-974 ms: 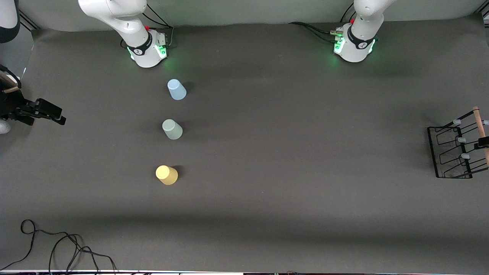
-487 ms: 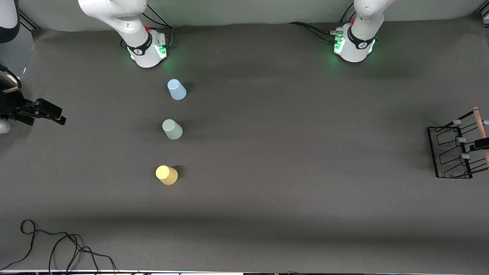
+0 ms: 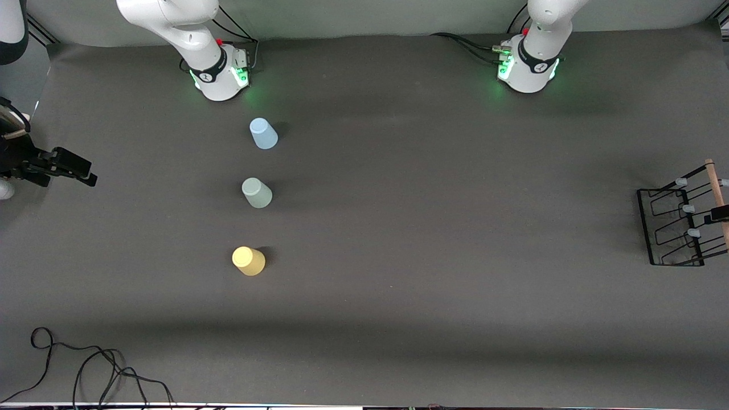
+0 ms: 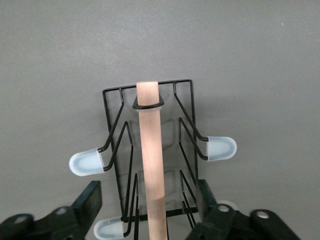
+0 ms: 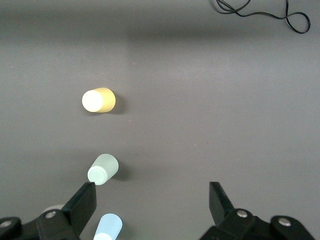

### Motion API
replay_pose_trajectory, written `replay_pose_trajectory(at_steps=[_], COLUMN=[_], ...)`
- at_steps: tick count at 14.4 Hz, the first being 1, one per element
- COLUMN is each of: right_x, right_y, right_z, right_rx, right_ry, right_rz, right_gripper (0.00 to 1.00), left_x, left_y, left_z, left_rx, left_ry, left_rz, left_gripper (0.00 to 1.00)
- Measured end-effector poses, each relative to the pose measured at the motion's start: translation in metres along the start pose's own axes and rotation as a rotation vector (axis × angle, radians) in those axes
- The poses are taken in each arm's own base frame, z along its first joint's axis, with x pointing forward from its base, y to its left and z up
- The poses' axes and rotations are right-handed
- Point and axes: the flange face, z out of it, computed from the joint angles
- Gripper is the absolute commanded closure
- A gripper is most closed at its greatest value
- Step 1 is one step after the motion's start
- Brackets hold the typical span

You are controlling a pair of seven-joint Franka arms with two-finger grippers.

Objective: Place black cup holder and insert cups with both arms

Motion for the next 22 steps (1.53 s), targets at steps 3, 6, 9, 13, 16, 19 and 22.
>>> replay_pose_trajectory(at_steps=[3,6,9,13,16,19,22], right_x=[0.000,0.000,0.000,0.000,0.000,0.000,0.000], right_y=[0.000,0.001,0.001,0.001,0.001,0.001,0.001], right_z=[0.000,0.000,0.000,0.001,0.001,0.001,0.001], right_rx=[0.000,0.000,0.000,0.000,0.000,0.000,0.000], right_ry=[0.000,0.000,-0.001,-0.001,-0.001,-0.001,-0.002], right_rz=[0.001,0.001,0.001,0.001,0.001,0.001,0.001], right_gripper=[0.00,0.00,0.00,0.00,0.00,0.00,0.00], left_x=[0.004,0.004,0.002,0.000,0.001,0.003,0.016], left_y=[0.006,0.006,0.004,0.005,0.006,0.012,0.032], left_z=[0.001,0.001,0.000,-0.003,-0.004,-0.012,-0.032], left_rx=[0.006,0.015,0.024,0.022,0.023,0.015,0.013], left_ry=[-0.008,-0.017,-0.023,-0.031,-0.030,-0.043,-0.056], left_rz=[-0.045,-0.053,-0.055,-0.056,-0.079,-0.108,-0.119], left_gripper=[0.27,0.51,0.89,1.00,1.00,1.00,1.00])
